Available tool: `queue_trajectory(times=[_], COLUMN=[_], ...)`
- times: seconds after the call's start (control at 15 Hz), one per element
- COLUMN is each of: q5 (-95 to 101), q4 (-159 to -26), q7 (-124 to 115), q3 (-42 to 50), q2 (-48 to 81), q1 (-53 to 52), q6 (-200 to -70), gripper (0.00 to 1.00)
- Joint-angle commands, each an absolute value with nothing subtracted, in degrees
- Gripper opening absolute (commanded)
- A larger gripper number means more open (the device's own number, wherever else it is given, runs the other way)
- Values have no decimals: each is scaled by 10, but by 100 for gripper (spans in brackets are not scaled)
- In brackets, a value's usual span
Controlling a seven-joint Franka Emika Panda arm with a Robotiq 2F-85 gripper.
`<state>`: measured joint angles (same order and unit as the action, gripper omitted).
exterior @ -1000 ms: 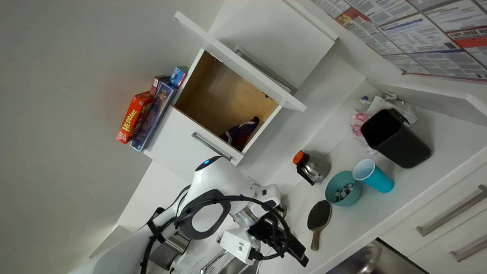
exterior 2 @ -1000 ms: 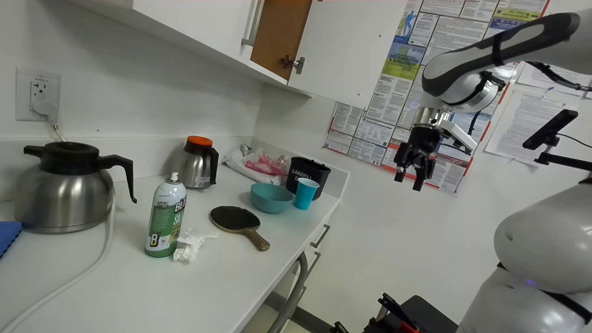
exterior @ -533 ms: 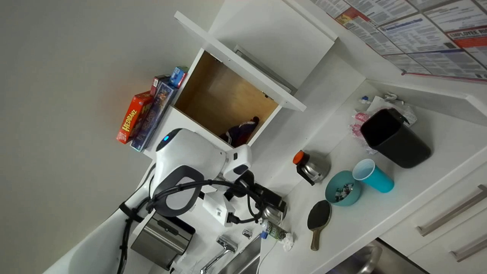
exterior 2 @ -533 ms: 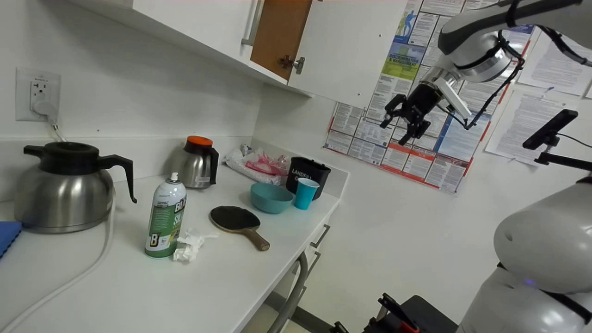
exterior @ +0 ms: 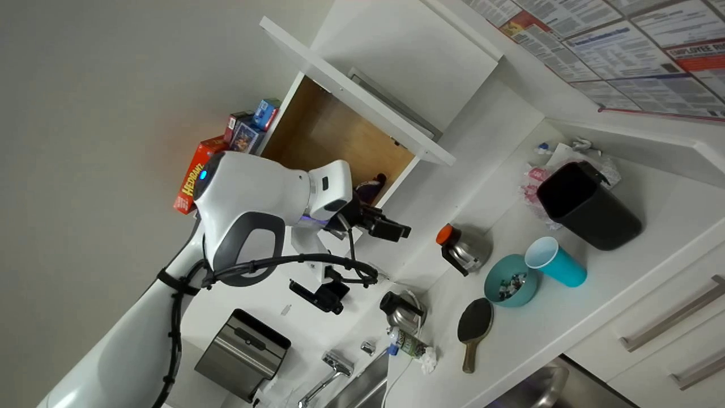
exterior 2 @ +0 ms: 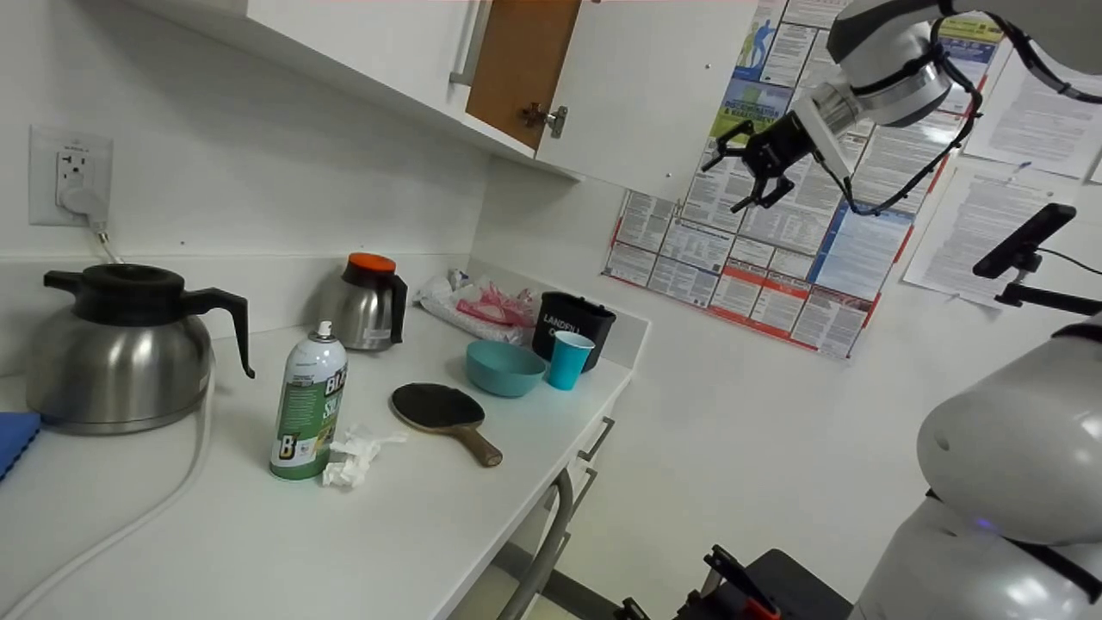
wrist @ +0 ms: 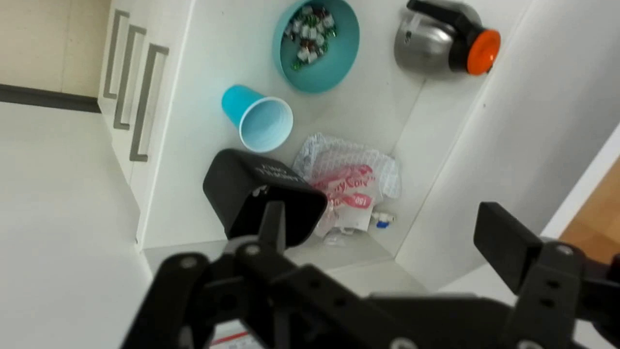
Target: Close the right top cabinet door
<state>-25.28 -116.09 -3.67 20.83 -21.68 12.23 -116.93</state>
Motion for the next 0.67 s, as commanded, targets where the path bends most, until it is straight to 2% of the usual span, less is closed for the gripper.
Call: queue_trajectory(times=[0.0,0.27,0.6], q5=[-257,-257,-345], q4=[-1153,-1156,-1110], q7=[-35,-35,-128], q3=[205,203,220], q2=[-211,-210,-150], q1=[130,130,135], q6=[-1169,-1168,-1236], gripper=[100,100,100])
